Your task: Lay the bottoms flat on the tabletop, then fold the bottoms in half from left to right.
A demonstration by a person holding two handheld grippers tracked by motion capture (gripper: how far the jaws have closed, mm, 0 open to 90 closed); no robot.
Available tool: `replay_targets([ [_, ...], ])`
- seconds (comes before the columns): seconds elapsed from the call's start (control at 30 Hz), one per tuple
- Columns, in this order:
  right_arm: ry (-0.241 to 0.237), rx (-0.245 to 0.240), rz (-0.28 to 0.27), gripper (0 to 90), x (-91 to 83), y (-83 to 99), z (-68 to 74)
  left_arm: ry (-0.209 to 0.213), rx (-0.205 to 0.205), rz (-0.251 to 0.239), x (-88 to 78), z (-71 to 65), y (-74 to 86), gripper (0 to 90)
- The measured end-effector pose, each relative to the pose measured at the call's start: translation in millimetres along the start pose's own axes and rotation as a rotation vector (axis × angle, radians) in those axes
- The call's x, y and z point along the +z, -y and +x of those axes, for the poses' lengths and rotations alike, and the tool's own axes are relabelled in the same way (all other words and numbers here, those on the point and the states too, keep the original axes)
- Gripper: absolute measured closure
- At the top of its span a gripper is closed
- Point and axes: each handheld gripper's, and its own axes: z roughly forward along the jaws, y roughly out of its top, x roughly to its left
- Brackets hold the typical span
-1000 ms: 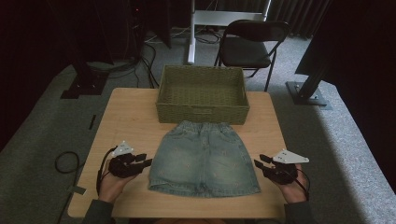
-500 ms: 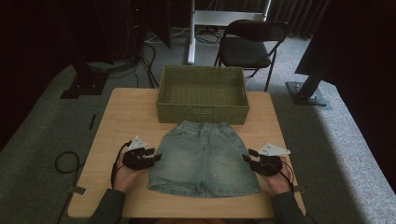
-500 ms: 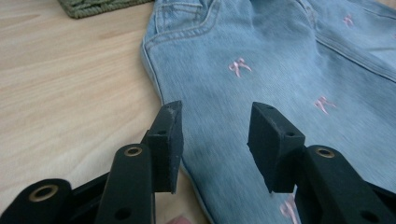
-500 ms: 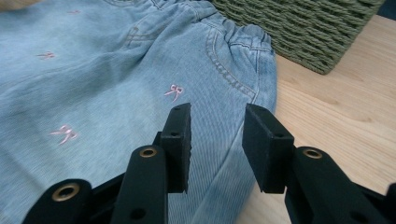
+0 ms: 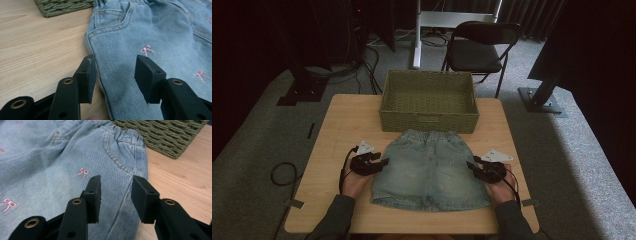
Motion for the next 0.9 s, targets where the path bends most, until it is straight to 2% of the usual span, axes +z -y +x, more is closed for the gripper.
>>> replay_targets([
  [0.43,0.008,0.012,0.011,59.5,2.9,6.0,-1.9,-0.031,-0.008,0.017,4.0,5.7,4.8,50.0],
  [0.53,0.01,0.014,0.013,59.3,2.7,6.7,-2.1,-0.034,-0.022,0.014,3.6,6.9,5.2,49.2],
  [0.77,0.015,0.017,0.013,59.0,1.1,8.5,-3.7,-0.031,-0.043,0.046,4.9,5.9,7.8,46.7],
  [0.8,0.016,0.019,0.011,58.9,0.4,9.3,-4.0,-0.024,-0.061,0.06,4.4,4.8,9.6,46.3],
  [0.9,0.018,0.022,0.012,58.9,-0.9,10.4,-4.5,-0.03,-0.064,0.074,2.8,2.5,12.2,45.6],
])
